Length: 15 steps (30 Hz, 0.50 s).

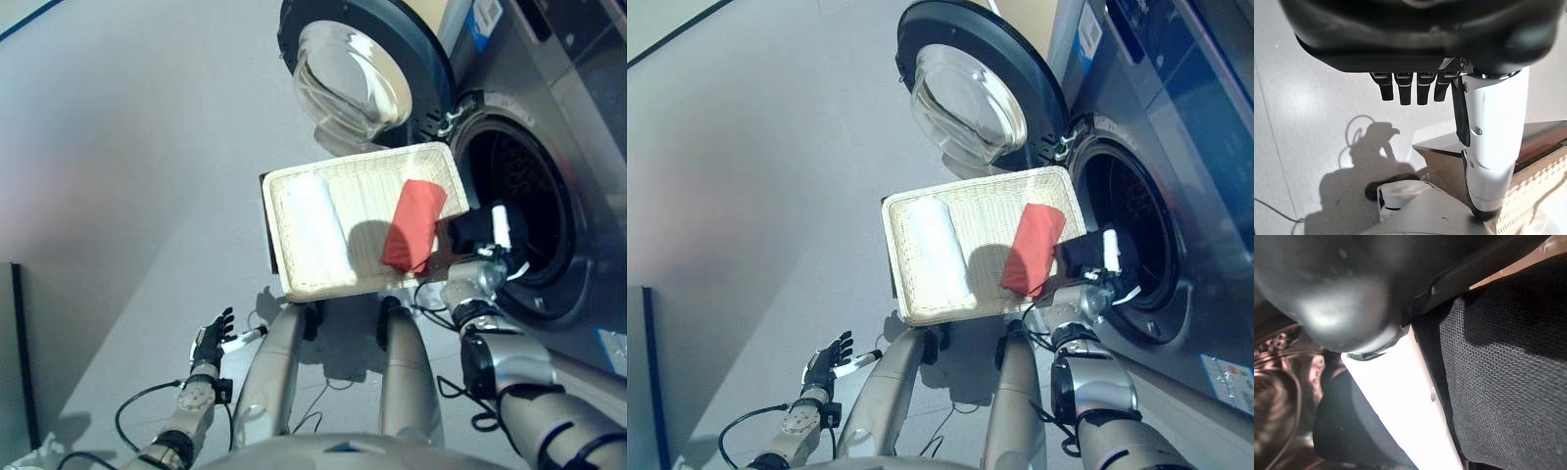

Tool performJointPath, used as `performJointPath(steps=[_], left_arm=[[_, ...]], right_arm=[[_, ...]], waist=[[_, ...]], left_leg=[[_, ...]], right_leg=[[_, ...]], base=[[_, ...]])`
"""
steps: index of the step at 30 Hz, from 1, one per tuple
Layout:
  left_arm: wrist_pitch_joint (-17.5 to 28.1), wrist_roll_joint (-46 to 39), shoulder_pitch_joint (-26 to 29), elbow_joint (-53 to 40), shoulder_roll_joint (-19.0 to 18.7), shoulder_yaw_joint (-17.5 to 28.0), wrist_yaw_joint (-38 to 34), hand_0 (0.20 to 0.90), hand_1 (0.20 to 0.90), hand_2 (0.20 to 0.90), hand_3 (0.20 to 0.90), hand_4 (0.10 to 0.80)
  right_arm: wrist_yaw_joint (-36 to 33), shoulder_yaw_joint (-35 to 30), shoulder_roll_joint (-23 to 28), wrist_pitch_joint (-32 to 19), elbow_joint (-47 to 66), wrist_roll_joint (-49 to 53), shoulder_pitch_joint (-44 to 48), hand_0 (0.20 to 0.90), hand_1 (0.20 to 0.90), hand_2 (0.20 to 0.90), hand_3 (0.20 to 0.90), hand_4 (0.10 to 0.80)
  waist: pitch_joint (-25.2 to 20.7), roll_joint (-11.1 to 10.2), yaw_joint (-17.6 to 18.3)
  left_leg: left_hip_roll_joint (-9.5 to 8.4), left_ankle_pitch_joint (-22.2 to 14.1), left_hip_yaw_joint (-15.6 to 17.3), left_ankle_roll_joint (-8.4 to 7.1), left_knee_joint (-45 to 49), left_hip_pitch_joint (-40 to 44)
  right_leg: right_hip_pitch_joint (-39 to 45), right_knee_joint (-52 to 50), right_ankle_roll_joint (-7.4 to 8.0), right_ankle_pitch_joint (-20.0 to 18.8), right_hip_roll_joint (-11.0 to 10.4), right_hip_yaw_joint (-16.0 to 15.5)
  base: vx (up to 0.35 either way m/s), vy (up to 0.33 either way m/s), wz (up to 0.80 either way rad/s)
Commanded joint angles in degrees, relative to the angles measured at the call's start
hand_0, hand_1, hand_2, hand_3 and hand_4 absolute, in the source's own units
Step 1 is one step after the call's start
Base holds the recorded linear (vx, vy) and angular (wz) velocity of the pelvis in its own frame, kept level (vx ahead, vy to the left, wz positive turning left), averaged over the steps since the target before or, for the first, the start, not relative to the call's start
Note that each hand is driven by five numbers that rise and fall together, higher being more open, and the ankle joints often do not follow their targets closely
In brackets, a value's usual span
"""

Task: Pick up the clothes and place them into the washing machine

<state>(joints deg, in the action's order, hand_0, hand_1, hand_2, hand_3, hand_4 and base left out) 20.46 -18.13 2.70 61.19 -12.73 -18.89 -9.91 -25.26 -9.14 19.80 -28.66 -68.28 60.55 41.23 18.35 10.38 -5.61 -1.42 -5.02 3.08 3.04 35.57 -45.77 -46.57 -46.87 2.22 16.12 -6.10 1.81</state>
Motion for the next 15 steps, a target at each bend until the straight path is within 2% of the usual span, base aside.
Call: performJointPath(steps=[1,6,14,15], left_arm=[[0.3,1.2,-4.9,3.5,-0.5,-2.4,-0.2,0.9,0.9,0.9,0.9,0.8],[0.8,0.5,-5.6,1.6,-1.1,-3.2,0.6,0.9,0.9,0.9,0.9,0.8],[1.7,-1.9,-6.7,-1.4,-2.3,-4.4,1.2,0.9,0.9,0.9,0.9,0.8],[1.6,-2.0,-6.7,-1.5,-2.0,-4.5,1.2,0.9,0.9,0.9,0.9,0.8]], right_arm=[[-0.8,1.3,9.4,-5.0,4.5,-5.1,5.5,0.2,0.2,0.2,0.2,0.3],[-2.6,5.3,19.7,-2.9,4.4,-10.5,13.1,0.2,0.2,0.2,0.2,0.3],[-8.3,12.6,35.0,-2.4,11.1,-19.1,25.2,0.2,0.2,0.2,0.2,0.3],[-8.3,13.4,35.2,-2.4,10.7,-19.1,26.1,0.2,0.2,0.2,0.2,0.3]], waist=[[-3.2,1.5,-0.9],[-4.1,3.5,-2.0],[-4.5,4.6,-2.5],[-4.5,4.9,-2.5]], left_leg=[[-2.83,-9.0,1.9,1.87,5.3,-0.1],[-3.1,-8.1,3.0,2.06,3.3,-0.9],[-3.05,-6.6,3.4,1.73,1.0,-2.5],[-3.05,-6.6,3.5,1.74,1.0,-2.6]], right_leg=[[0.9,5.8,-1.06,-5.2,0.9,-2.7],[-1.1,6.7,-1.15,-6.0,1.3,-0.9],[-4.0,6.5,-2.12,-6.1,2.0,0.9],[-4.2,6.5,-2.12,-6.1,2.1,1.0]], base=[[-0.001,0.028,-0.13],[0.0,0.054,-0.16],[-0.009,0.003,-0.09],[0.01,0.003,-0.03]])
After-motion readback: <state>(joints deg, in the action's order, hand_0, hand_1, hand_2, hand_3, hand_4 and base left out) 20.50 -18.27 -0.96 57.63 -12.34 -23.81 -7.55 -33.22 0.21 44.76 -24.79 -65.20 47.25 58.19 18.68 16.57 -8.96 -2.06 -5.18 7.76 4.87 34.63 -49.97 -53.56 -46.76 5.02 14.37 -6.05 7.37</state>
